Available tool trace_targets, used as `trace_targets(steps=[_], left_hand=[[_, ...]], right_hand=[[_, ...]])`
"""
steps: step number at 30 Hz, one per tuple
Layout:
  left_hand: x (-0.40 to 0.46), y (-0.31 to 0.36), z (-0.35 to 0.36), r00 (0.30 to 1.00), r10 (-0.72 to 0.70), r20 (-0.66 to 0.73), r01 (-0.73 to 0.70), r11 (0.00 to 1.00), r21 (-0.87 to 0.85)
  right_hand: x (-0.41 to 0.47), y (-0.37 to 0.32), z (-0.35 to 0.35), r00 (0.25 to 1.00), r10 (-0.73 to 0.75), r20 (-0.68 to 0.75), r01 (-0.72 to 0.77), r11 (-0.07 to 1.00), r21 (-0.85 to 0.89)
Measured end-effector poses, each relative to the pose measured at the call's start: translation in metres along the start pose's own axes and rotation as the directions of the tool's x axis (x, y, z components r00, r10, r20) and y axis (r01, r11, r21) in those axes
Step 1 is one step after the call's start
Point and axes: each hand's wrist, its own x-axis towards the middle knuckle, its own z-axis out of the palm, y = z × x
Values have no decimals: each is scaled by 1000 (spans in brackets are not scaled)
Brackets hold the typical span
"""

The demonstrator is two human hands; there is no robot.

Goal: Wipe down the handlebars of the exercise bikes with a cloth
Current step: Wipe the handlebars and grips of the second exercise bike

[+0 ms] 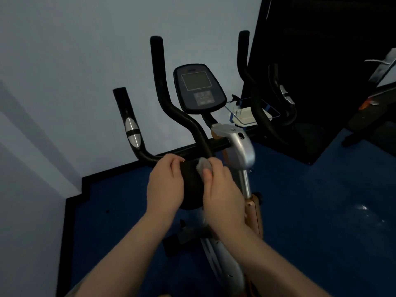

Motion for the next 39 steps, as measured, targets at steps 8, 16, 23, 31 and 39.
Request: trace_targets(steps=[8,16,23,31,39], left_hand=[[-1,-1,1,998,-47,-42,38,979,-199],[6,-5,-11,989,128,70,-134,988,79],[31,5,-23,941,316,121,-327,940,92],[58,3,-23,914,245,323,-325,920,219],[60,-6,-21,905,286,314,-362,906,221]], right_hand=[[26,-3,-5,994,-74,75,78,995,-57],[36,32,-32,975,143,168,-199,900,387],[38,60,-6,992,-123,21,109,939,327],[101,33,2,961,-275,-21,276,957,93],[76,40,6,983,-165,-78,179,955,237]])
